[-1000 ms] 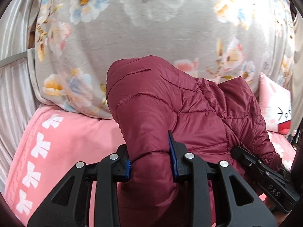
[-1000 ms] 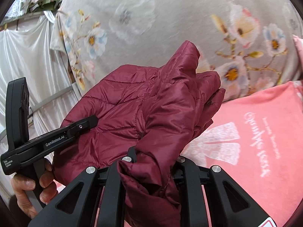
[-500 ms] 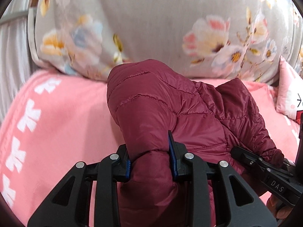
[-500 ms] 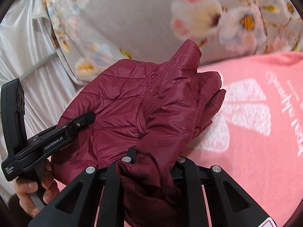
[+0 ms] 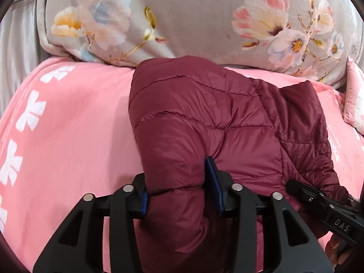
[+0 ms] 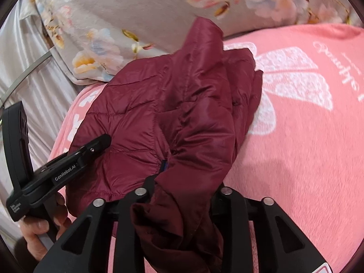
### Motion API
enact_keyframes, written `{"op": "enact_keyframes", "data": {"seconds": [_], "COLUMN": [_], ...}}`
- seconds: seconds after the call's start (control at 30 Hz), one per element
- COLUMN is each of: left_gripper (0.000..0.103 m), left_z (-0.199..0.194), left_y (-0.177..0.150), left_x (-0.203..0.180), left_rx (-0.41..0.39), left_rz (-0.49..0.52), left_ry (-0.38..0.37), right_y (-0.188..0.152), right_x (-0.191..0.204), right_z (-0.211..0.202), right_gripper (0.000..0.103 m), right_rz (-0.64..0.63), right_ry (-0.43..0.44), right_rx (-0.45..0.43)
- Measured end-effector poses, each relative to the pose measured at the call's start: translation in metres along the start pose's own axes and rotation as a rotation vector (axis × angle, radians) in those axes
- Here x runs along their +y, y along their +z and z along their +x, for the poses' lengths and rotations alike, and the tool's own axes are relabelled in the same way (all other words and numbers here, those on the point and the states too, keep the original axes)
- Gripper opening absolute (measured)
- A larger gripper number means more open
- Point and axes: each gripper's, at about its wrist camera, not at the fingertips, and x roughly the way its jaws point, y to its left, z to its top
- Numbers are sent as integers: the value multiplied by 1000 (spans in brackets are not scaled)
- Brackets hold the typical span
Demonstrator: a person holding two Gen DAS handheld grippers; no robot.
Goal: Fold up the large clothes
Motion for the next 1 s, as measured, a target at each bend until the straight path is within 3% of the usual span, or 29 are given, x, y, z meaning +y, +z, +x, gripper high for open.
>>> {"op": "enact_keyframes", "data": {"seconds": [0.23, 0.4, 0.6, 0.63, 0.67, 0.7, 0.77, 1.0], "left_gripper": [54, 68, 72, 73, 73, 73, 73, 73], "left_z": [-2, -20, -62, -70, -75, -83, -92, -101], "left_y": [-3, -5, -1, 0, 2, 4, 7, 7], "left_x": [3, 2, -3, -4, -5, -7, -10, -22], "left_rx": [35, 47, 25, 18, 14, 6, -6, -13], "left_rz": [-34, -9, 37, 37, 37, 29, 18, -8], "left_ry": [30, 121, 231, 237, 238, 235, 228, 210], "right_y": [-3, -7, -6, -3, -1, 3, 7, 7], "right_x": [-8, -11, 2, 11, 18, 30, 44, 76], "right_z": [-9, -40, -86, -93, -99, -102, -104, -88], "right_gripper": [46, 53, 53, 50, 37, 18, 4, 0], "right_rz": [39, 56, 20, -5, -28, -65, -97, -191], "right_ry": [-13, -63, -171, -191, -203, -212, -216, -313], "right_rx": [26, 24, -44, -68, -83, -85, -80, -58]}}
